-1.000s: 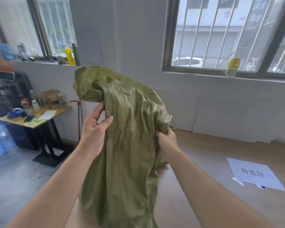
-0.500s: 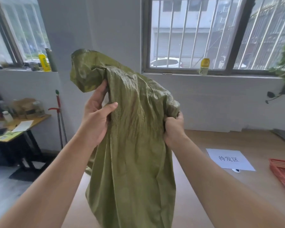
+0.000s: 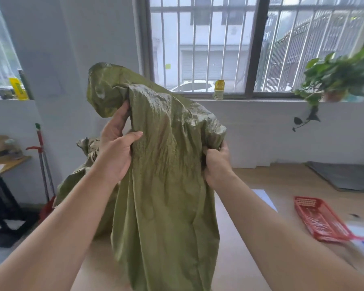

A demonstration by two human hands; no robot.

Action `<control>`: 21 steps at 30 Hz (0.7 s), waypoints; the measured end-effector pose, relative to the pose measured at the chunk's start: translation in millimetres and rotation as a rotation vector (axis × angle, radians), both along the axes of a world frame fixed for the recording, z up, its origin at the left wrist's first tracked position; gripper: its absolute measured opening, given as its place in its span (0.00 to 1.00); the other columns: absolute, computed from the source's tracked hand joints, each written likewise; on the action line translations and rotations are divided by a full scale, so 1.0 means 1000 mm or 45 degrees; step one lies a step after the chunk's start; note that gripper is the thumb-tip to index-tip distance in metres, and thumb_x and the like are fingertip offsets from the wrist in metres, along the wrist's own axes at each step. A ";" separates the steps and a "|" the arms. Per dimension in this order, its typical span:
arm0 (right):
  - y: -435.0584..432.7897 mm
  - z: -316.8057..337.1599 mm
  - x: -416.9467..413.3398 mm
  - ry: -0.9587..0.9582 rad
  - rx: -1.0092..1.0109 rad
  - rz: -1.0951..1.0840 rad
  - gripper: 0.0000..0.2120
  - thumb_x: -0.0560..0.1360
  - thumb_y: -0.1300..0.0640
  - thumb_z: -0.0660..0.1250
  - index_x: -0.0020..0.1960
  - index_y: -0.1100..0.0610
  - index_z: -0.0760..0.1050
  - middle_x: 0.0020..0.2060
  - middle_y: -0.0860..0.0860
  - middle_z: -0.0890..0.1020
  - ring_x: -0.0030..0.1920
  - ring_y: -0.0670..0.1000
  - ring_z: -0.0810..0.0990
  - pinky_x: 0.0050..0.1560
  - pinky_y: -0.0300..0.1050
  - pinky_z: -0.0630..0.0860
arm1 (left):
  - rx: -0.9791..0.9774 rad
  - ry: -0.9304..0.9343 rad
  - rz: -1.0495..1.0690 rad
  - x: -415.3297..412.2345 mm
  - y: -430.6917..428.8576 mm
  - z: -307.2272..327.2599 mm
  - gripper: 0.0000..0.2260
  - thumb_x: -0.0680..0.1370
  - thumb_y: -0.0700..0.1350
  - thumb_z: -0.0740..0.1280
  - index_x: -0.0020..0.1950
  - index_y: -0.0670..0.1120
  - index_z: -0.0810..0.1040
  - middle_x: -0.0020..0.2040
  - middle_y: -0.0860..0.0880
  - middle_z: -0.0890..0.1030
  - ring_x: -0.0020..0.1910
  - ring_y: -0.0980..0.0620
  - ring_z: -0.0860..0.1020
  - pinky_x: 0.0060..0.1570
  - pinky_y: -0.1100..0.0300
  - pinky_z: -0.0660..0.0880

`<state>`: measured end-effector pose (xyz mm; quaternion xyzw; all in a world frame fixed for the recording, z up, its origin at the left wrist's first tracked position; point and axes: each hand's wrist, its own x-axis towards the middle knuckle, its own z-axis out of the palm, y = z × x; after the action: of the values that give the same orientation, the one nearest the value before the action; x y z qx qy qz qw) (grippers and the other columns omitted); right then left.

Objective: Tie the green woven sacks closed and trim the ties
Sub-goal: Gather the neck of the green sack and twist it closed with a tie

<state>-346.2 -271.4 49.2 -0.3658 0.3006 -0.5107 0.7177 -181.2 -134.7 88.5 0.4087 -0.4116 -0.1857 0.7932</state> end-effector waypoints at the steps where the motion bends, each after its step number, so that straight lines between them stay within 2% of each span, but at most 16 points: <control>1: -0.008 -0.001 -0.016 -0.005 0.009 -0.002 0.26 0.81 0.74 0.54 0.67 0.49 0.74 0.53 0.54 0.84 0.49 0.55 0.85 0.34 0.45 0.84 | 0.004 0.021 0.000 -0.012 -0.008 0.000 0.32 0.77 0.23 0.60 0.76 0.49 0.73 0.69 0.57 0.80 0.68 0.58 0.78 0.67 0.54 0.76; 3: -0.023 -0.003 -0.044 -0.025 0.018 -0.008 0.26 0.81 0.75 0.53 0.68 0.50 0.73 0.52 0.53 0.84 0.49 0.55 0.85 0.35 0.46 0.84 | 0.025 0.054 -0.013 -0.033 -0.025 -0.002 0.32 0.77 0.23 0.59 0.75 0.49 0.74 0.68 0.57 0.80 0.68 0.56 0.78 0.69 0.51 0.75; 7: -0.049 -0.006 -0.090 -0.011 0.019 -0.059 0.29 0.80 0.76 0.53 0.71 0.50 0.74 0.57 0.54 0.84 0.54 0.57 0.85 0.50 0.54 0.85 | 0.075 0.091 -0.098 -0.067 -0.055 -0.006 0.30 0.80 0.24 0.55 0.76 0.49 0.73 0.68 0.57 0.81 0.68 0.52 0.79 0.67 0.49 0.77; 9: -0.063 -0.003 -0.107 -0.028 0.023 -0.100 0.31 0.79 0.78 0.53 0.69 0.50 0.75 0.55 0.54 0.85 0.52 0.56 0.85 0.44 0.50 0.86 | 0.072 0.104 -0.169 -0.080 -0.069 -0.009 0.30 0.81 0.25 0.53 0.76 0.49 0.73 0.70 0.55 0.80 0.68 0.51 0.79 0.65 0.51 0.78; 13: -0.081 0.003 -0.136 -0.010 -0.019 -0.181 0.27 0.75 0.80 0.52 0.55 0.53 0.79 0.51 0.56 0.85 0.48 0.55 0.85 0.36 0.44 0.84 | 0.048 0.179 -0.259 -0.092 -0.101 -0.013 0.31 0.80 0.24 0.51 0.76 0.48 0.72 0.71 0.52 0.79 0.69 0.50 0.78 0.62 0.54 0.80; 15: -0.087 0.005 -0.148 0.028 -0.037 -0.225 0.27 0.75 0.80 0.52 0.52 0.53 0.79 0.49 0.55 0.85 0.48 0.55 0.85 0.35 0.44 0.83 | 0.057 0.174 -0.300 -0.098 -0.119 -0.012 0.31 0.80 0.24 0.51 0.76 0.48 0.73 0.72 0.52 0.77 0.69 0.50 0.78 0.63 0.53 0.79; 19: -0.105 0.014 -0.177 0.086 -0.118 -0.313 0.22 0.75 0.79 0.58 0.53 0.56 0.80 0.51 0.57 0.86 0.53 0.59 0.85 0.50 0.54 0.84 | 0.009 0.164 -0.385 -0.110 -0.153 -0.001 0.32 0.77 0.21 0.51 0.75 0.44 0.73 0.73 0.49 0.77 0.70 0.50 0.77 0.64 0.55 0.78; 21: -0.112 0.017 -0.192 0.148 -0.150 -0.328 0.20 0.73 0.78 0.62 0.56 0.60 0.80 0.52 0.59 0.86 0.53 0.61 0.86 0.53 0.58 0.84 | 0.009 0.159 -0.392 -0.118 -0.164 0.005 0.31 0.75 0.21 0.51 0.69 0.44 0.77 0.70 0.49 0.79 0.66 0.50 0.79 0.60 0.55 0.80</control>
<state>-537.9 -383.0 65.9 -0.3946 0.3558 -0.5931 0.6049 -299.2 -298.8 93.3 0.3313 -0.4186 -0.3314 0.7780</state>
